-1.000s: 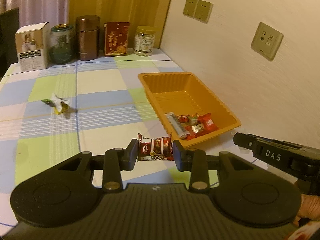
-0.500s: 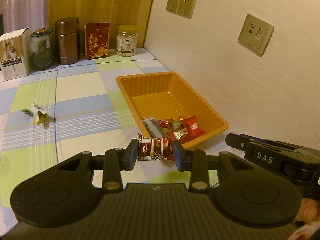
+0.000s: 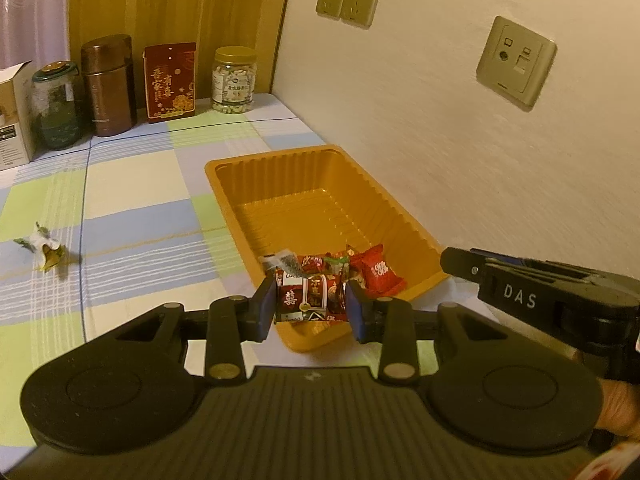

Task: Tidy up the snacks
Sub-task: 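Lower the brown-red packet with the left gripper while the right lowers the yellow cube candy into the tray, then open both grippers to release the snacks into the orange tray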

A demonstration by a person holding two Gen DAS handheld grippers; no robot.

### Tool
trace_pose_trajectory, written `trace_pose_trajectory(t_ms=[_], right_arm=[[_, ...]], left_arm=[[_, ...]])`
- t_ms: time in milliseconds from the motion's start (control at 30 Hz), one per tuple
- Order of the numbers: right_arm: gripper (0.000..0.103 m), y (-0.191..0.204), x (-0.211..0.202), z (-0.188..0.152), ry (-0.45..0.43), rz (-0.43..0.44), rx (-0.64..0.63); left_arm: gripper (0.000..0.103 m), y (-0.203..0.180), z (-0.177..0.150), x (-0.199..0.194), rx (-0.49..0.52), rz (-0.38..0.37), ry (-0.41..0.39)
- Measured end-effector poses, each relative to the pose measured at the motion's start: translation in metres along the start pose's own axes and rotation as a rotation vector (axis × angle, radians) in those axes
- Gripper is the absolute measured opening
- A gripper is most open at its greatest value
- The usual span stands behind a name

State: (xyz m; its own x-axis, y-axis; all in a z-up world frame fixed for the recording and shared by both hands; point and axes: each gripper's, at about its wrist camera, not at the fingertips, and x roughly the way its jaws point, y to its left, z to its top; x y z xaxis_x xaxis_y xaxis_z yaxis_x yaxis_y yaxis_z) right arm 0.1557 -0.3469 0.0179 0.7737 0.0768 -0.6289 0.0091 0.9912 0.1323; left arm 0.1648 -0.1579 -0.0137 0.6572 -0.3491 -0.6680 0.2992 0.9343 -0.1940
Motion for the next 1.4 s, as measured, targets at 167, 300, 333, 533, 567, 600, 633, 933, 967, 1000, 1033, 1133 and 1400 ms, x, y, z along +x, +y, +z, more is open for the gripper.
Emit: trace_pose_trajectory(t_ms=[167,300,333,533,567,600,633,933,967,1000,1033,1133,1400], right_arm=[[0.021,-0.004,0.02,0.012,0.0,0.005,-0.019],[0.021,-0.006,0.037,0.021,0.009,0.004,-0.029],[0.021,-0.007,0.041,0.023,0.012,0.003,-0.032],[0.021,-0.009,0.064,0.031,0.03,0.013,-0.05],[0.021,-0.009,0.068,0.032,0.033,0.014,-0.049],[0.021,-0.01,0.071,0.033,0.036,0.015,-0.046],[0.021,-0.011,0.075,0.033,0.039,0.015,-0.042],[0.021,-0.018,0.09,0.03,0.061,0.004,-0.023],[0.021,-0.019,0.091,0.029,0.064,0.004,-0.021],[0.021,-0.02,0.091,0.028,0.067,0.003,-0.021],[0.021,-0.021,0.091,0.028,0.069,0.002,-0.021],[0.021,-0.023,0.091,0.027,0.071,0.001,-0.019],[0.021,-0.019,0.089,0.028,0.067,0.025,-0.01]], left_arm=[[0.033,0.003,0.012,0.022,-0.004,0.002,0.009],[0.033,0.006,0.02,0.04,-0.006,0.003,0.018],[0.033,0.007,0.022,0.044,-0.007,0.003,0.02],[0.033,0.005,0.036,0.069,0.014,0.011,0.026],[0.033,0.004,0.039,0.073,0.019,0.012,0.025],[0.033,0.003,0.041,0.077,0.025,0.012,0.027],[0.034,0.002,0.044,0.08,0.03,0.01,0.027],[0.043,0.001,0.054,0.106,0.026,-0.011,0.04],[0.051,0.003,0.054,0.108,0.018,-0.015,0.042],[0.053,0.005,0.055,0.109,0.012,-0.012,0.042],[0.053,0.007,0.055,0.109,0.013,-0.008,0.04],[0.053,0.014,0.055,0.106,0.011,0.003,0.037],[0.053,0.034,0.045,0.096,-0.009,0.048,0.043]])
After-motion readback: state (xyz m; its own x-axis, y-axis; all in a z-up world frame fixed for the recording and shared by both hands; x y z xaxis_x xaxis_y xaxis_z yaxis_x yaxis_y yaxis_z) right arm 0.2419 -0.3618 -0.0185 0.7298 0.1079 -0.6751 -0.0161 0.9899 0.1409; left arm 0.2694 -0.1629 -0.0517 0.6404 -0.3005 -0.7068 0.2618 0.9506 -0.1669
